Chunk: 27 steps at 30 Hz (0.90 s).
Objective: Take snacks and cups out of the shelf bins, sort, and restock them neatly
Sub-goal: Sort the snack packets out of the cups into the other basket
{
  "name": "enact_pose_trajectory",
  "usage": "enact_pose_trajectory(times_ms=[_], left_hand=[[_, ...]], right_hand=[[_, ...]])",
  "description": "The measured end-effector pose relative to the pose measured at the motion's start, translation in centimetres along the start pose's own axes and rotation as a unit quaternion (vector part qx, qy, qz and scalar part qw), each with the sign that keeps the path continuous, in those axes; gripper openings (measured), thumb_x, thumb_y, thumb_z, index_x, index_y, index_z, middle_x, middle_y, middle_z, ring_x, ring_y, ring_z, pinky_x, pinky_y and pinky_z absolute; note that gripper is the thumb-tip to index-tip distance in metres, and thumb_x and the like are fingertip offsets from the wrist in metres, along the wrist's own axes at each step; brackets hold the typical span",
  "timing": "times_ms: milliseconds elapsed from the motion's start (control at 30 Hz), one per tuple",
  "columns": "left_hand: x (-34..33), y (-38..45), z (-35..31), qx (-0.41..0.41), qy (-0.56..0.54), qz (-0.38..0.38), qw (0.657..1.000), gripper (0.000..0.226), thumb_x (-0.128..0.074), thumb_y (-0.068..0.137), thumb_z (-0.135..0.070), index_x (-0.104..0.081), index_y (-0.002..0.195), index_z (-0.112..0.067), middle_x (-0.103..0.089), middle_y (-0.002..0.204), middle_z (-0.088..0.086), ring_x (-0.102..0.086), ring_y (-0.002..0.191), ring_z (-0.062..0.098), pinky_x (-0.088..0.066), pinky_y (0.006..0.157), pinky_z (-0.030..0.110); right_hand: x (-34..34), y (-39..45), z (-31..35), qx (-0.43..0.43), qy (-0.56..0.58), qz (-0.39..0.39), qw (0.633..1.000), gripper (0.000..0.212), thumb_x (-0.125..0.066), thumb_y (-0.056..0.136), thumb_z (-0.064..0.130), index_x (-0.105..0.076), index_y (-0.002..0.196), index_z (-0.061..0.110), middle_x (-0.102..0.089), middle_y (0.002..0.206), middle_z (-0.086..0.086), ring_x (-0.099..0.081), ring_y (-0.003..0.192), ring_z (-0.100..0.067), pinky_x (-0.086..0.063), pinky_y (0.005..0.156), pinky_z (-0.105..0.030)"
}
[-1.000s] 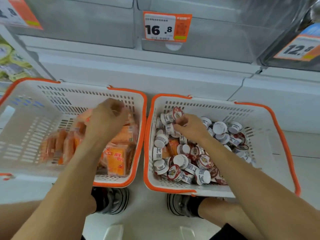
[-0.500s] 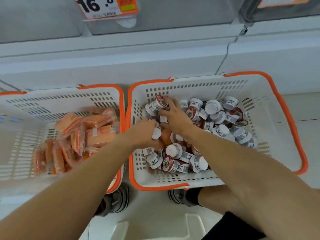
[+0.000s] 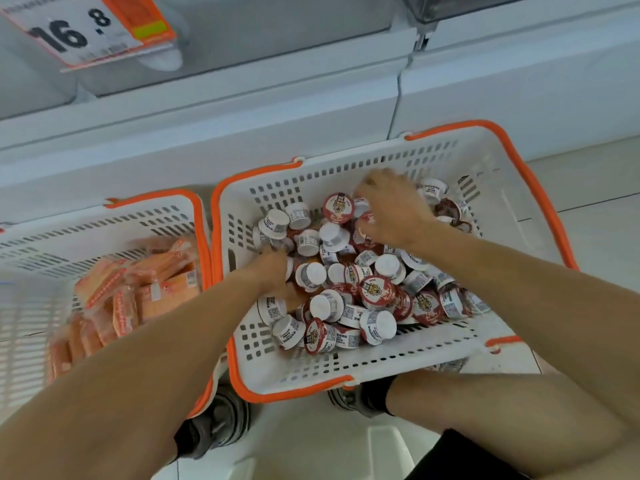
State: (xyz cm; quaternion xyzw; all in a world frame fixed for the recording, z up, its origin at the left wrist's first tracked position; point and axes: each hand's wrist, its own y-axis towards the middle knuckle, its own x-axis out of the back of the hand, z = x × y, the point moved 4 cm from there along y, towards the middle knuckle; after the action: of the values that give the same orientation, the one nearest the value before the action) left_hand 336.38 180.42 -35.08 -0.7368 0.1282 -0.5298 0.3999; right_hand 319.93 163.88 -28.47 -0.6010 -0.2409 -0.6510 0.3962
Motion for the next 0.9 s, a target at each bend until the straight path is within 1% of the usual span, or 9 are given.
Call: enact_pose_trajectory(times_ms=[100, 167, 233, 300, 433, 533, 633, 733, 900], left_hand=[[0.2, 0.2, 0.0, -0.011, 0.021, -0.039, 0.999, 0.093, -0.082, 0.072, -0.045, -0.034, 0.145, -0.011, -0.038, 0.146, 0.018, -0.033, 0.136, 0.035, -0.031, 0.111, 0.038], [0.3, 0.4, 0.1, -0.035, 0.019, -0.060, 0.997, 0.088, -0.082, 0.072, -0.045, -0.039, 0.141, -0.012, -0.043, 0.142, 0.017, -0.037, 0.131, 0.034, -0.035, 0.106, 0.038], [0.4, 0.4, 0.0, -0.044, 0.007, -0.056, 0.997, 0.072, -0.080, 0.076, -0.041, -0.047, 0.131, -0.008, -0.050, 0.134, 0.018, -0.044, 0.123, 0.034, -0.039, 0.097, 0.036], [0.3, 0.3, 0.0, -0.046, 0.012, -0.047, 0.998, 0.067, -0.079, 0.079, -0.035, -0.046, 0.130, -0.007, -0.052, 0.132, 0.018, -0.047, 0.119, 0.034, -0.040, 0.093, 0.034], [0.3, 0.1, 0.2, -0.047, 0.013, -0.025, 0.999, 0.080, -0.082, 0.071, -0.029, -0.043, 0.138, -0.010, -0.051, 0.133, 0.016, -0.048, 0.123, 0.034, -0.043, 0.100, 0.036], [1.0, -0.1, 0.4, -0.050, 0.036, 0.013, 0.998, 0.077, -0.087, 0.064, -0.029, -0.052, 0.130, -0.011, -0.057, 0.128, 0.010, -0.053, 0.119, 0.029, -0.047, 0.098, 0.035], [1.6, -0.7, 0.3, -0.068, 0.090, 0.067, 0.991, 0.092, -0.089, 0.065, -0.040, -0.045, 0.142, -0.012, -0.054, 0.137, 0.008, -0.053, 0.122, 0.027, -0.046, 0.102, 0.037], [1.3, -2.1, -0.2, -0.105, 0.137, 0.130, 0.976, 0.069, -0.079, 0.080, -0.040, -0.052, 0.140, -0.018, -0.059, 0.134, 0.002, -0.057, 0.119, 0.023, -0.048, 0.100, 0.037], [0.2, -4.1, -0.1, -0.119, 0.105, 0.134, 0.978, 0.041, -0.075, 0.085, -0.039, -0.063, 0.119, -0.021, -0.065, 0.119, -0.002, -0.060, 0.106, 0.019, -0.051, 0.093, 0.036]], right_hand=[[-2.4, -0.5, 5.3, 0.101, 0.127, 0.075, 0.984, 0.047, -0.068, 0.088, 0.030, -0.057, 0.132, 0.020, -0.054, 0.128, -0.004, -0.050, 0.118, -0.023, -0.050, 0.090, -0.042], [-5.2, -0.5, 7.2, 0.132, 0.095, 0.117, 0.980, 0.069, -0.072, 0.084, 0.039, -0.044, 0.146, 0.025, -0.036, 0.151, -0.006, -0.035, 0.135, -0.030, -0.047, 0.099, -0.049], [-7.7, -0.5, 7.7, 0.136, 0.027, 0.148, 0.979, 0.080, -0.071, 0.083, 0.052, -0.036, 0.151, 0.028, -0.022, 0.160, -0.008, -0.016, 0.147, -0.037, -0.038, 0.108, -0.059], [-9.1, -0.5, 7.7, 0.147, -0.015, 0.145, 0.978, 0.078, -0.067, 0.084, 0.059, -0.039, 0.148, 0.027, -0.026, 0.157, -0.008, -0.016, 0.147, -0.034, -0.034, 0.110, -0.061], [-9.6, 0.4, 8.3, 0.157, -0.051, 0.147, 0.975, 0.077, -0.064, 0.082, 0.068, -0.045, 0.144, 0.028, -0.024, 0.155, -0.010, -0.019, 0.144, -0.031, -0.031, 0.108, -0.057], [-8.9, 1.3, 7.9, 0.147, -0.016, 0.183, 0.972, 0.070, -0.069, 0.085, 0.055, -0.047, 0.144, 0.027, -0.025, 0.150, -0.011, -0.020, 0.141, -0.032, -0.034, 0.108, -0.057], [-7.1, 1.6, 6.9, 0.127, 0.097, 0.234, 0.959, 0.069, -0.074, 0.086, 0.043, -0.046, 0.146, 0.023, -0.038, 0.147, -0.008, -0.031, 0.137, -0.028, -0.036, 0.110, -0.048], [-3.5, 2.0, 4.7, 0.070, 0.194, 0.254, 0.945, 0.064, -0.077, 0.085, 0.026, -0.048, 0.142, 0.018, -0.053, 0.139, -0.005, -0.051, 0.124, -0.026, -0.043, 0.102, -0.037], [1.2, 3.0, -0.9, -0.031, 0.142, 0.187, 0.972, 0.064, -0.083, 0.075, 0.012, -0.056, 0.132, 0.020, -0.052, 0.134, -0.003, -0.051, 0.119, -0.025, -0.042, 0.090, -0.032]])
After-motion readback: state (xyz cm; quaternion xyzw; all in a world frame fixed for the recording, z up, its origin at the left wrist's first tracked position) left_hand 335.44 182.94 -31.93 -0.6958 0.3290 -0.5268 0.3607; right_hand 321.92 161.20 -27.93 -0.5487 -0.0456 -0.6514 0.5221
